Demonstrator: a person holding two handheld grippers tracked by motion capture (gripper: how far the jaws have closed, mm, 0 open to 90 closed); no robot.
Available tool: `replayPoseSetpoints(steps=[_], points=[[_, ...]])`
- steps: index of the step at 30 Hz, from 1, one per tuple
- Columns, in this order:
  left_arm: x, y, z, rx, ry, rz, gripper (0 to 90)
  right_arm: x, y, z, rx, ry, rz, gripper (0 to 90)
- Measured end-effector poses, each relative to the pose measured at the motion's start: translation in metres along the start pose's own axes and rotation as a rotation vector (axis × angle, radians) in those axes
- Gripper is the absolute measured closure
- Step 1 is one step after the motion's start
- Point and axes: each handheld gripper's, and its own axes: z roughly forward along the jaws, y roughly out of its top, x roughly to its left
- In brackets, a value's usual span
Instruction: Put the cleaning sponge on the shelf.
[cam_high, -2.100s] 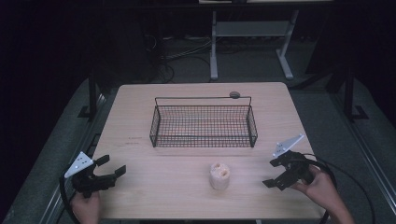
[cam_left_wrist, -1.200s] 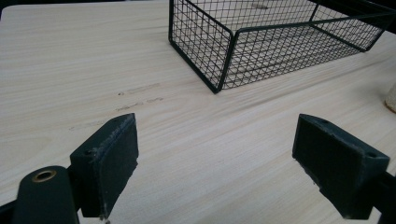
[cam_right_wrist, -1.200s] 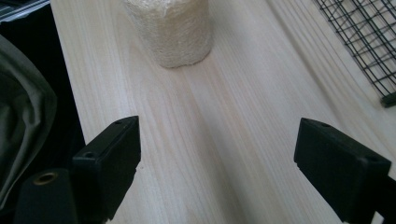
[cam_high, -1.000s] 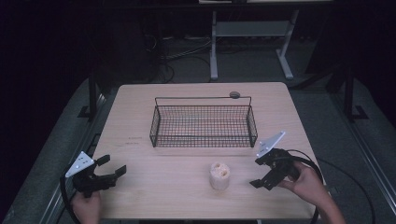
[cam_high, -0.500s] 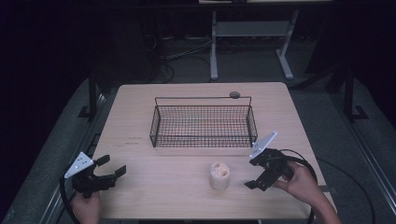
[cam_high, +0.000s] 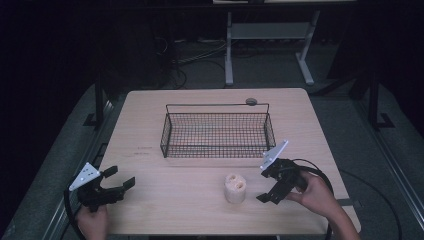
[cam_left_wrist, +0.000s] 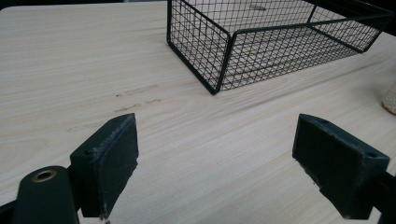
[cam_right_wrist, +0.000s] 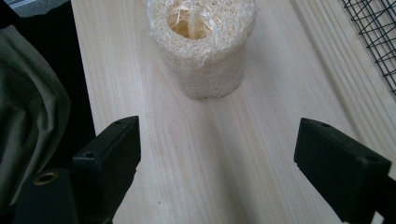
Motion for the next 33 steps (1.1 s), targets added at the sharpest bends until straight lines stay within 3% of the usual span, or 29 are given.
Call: replayPoseSetpoints(steps=[33], points=[[0.0,0.0,0.0,-0.001,0.001,-0.001,13.8,0.002,0.032,0.012,0.038,0.029,-0.056,14.2]])
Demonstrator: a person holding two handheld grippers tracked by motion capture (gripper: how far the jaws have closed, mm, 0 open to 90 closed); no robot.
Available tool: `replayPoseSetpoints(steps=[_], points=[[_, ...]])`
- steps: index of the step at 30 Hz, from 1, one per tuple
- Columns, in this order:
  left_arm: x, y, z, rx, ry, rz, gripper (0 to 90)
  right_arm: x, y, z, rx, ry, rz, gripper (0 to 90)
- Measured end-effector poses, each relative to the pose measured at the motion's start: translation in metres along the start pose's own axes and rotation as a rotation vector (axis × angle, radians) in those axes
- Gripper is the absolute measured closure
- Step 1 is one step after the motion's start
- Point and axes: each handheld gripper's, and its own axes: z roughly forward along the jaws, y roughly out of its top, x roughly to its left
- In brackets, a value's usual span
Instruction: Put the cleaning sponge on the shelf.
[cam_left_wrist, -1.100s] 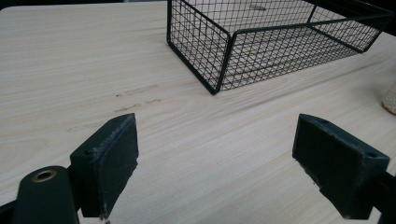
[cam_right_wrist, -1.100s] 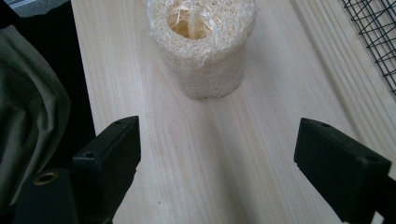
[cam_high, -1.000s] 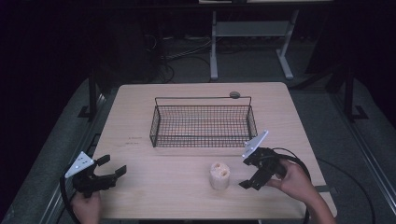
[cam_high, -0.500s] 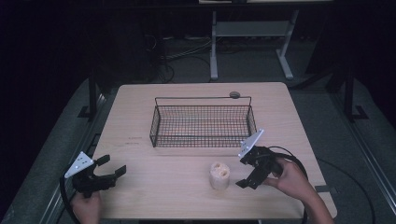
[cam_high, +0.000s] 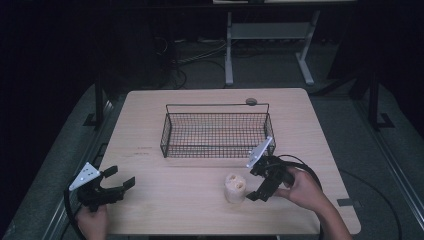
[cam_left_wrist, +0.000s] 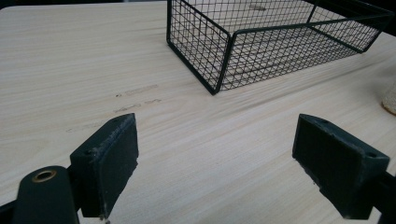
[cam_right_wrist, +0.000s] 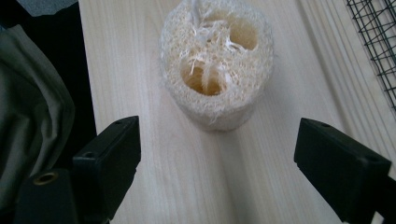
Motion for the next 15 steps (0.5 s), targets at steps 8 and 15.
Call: replayPoseSetpoints(steps=[8,15], points=[[0.0,0.0,-0.001,-0.003,-0.002,-0.005,13.8,-0.002,0.013,0.007,0.014,0.016,-0.016,14.2],[0.0,0.0,0.0,-0.003,-0.003,-0.006,13.8,-0.005,0.023,0.013,0.039,0.027,-0.028,14.2]])
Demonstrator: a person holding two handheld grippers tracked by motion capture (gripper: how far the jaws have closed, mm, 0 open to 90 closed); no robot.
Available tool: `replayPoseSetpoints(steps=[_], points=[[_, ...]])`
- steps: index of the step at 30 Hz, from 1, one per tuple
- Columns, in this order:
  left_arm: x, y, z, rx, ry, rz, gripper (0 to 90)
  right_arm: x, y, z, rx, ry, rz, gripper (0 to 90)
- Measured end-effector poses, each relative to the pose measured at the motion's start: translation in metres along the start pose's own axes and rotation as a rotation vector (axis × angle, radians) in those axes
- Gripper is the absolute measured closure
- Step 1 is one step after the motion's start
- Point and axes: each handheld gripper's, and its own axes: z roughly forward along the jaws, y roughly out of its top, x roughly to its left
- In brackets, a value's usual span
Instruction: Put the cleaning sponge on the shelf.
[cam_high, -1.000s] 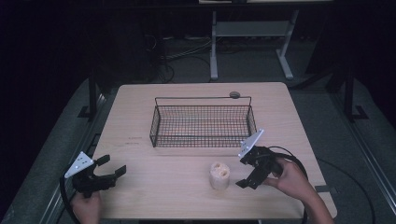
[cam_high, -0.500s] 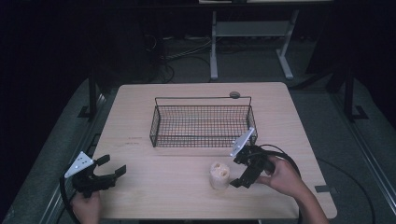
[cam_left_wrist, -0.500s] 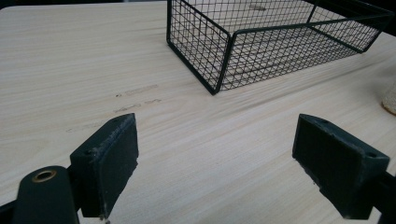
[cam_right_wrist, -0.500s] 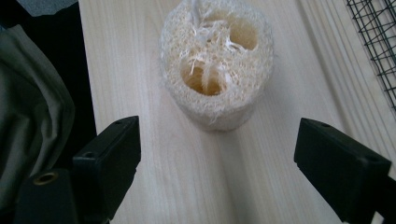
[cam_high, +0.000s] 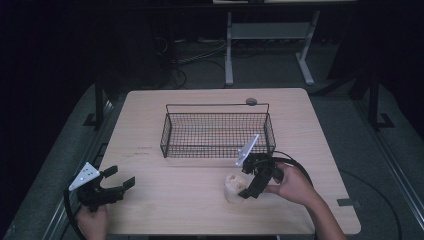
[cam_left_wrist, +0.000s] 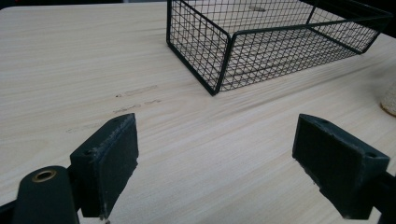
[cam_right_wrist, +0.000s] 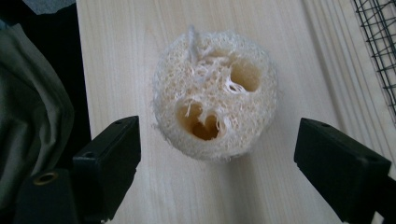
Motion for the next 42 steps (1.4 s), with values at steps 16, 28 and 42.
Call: replayPoseSetpoints(steps=[16,28,42], points=[[0.001,0.0,0.0,-0.002,0.0,-0.001,13.8,-0.001,0.017,0.014,0.04,0.016,-0.027,16.5],[0.001,0.0,-0.001,-0.008,-0.001,-0.005,13.8,-0.001,0.028,0.014,0.085,0.013,-0.054,28.3],[0.002,-0.001,-0.002,-0.009,-0.001,-0.011,13.8,-0.005,0.043,-0.002,0.06,0.013,-0.07,28.6]])
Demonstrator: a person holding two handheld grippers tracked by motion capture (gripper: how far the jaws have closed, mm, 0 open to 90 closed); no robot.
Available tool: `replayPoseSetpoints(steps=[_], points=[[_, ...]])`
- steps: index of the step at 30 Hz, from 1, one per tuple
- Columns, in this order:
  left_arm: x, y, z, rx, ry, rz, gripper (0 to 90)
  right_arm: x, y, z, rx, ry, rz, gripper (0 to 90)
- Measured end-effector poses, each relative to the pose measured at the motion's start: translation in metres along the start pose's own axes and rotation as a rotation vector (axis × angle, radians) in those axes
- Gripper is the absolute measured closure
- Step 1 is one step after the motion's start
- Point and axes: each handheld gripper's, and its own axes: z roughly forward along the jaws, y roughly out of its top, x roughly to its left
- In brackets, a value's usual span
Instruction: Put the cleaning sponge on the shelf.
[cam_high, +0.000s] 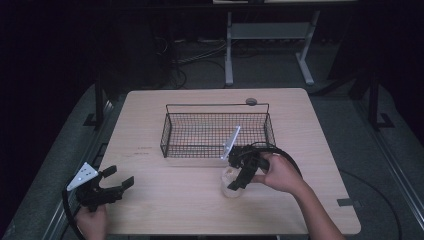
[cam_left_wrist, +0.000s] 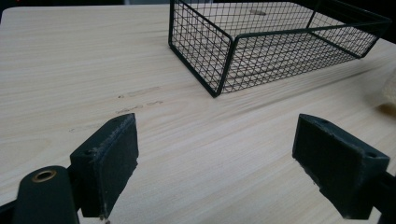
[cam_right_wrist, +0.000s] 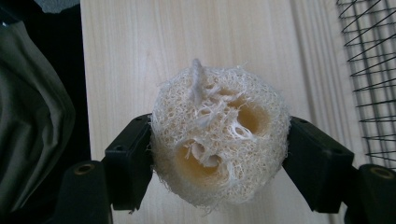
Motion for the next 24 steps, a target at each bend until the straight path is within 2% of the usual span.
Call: replayPoseSetpoints(steps=[10,24], points=[[-0.001,0.0,0.0,0.001,0.003,0.005,13.8,-0.011,0.014,-0.02,-0.017,-0.013,0.002,28.7],[0.001,-0.001,-0.002,-0.008,0.004,-0.003,13.8,-0.025,0.033,-0.037,-0.019,-0.018,-0.003,28.6]])
